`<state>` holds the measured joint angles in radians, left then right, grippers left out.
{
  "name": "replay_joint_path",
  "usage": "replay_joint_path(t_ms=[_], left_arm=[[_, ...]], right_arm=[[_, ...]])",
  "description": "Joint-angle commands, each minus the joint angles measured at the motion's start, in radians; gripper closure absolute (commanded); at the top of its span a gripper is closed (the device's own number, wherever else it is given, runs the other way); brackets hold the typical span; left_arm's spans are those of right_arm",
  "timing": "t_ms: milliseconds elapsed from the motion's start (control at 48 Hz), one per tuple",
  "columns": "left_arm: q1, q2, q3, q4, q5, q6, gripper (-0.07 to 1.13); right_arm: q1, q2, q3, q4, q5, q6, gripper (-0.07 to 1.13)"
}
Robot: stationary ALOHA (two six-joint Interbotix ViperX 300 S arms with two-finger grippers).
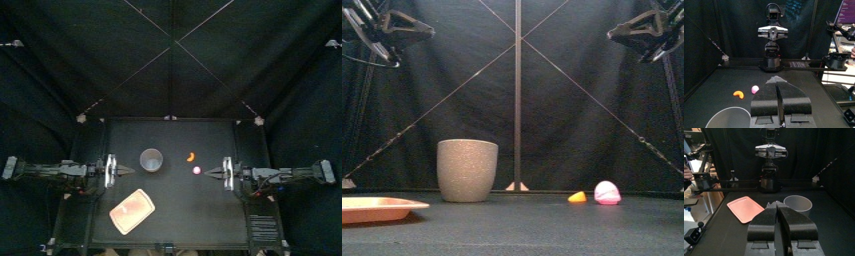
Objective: Pick the pink ball then place it on the pink plate
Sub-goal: Pick the pink ball
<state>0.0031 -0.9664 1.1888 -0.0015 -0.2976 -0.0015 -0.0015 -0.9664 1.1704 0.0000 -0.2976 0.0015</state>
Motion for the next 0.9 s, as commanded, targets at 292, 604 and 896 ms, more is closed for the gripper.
replay_joint_path(t_ms=[292,604,896], left_arm=[[0.026,0.006,0.008,-0.041,-0.051,0.002,1.07],[0.026,0.006,0.012,-0.04,-0.051,0.003,1.07],[0.028,0.006,0.025,-0.04,-0.063,0.003,1.07]], right_arm=[[-0.202,0.161,0.06,0.009,0.026,0.009,0.99],[-0.299,0.36,0.091,0.123,0.026,0.035,0.17],[-0.31,0.589,0.028,0.141,0.029,0.032,0.0]])
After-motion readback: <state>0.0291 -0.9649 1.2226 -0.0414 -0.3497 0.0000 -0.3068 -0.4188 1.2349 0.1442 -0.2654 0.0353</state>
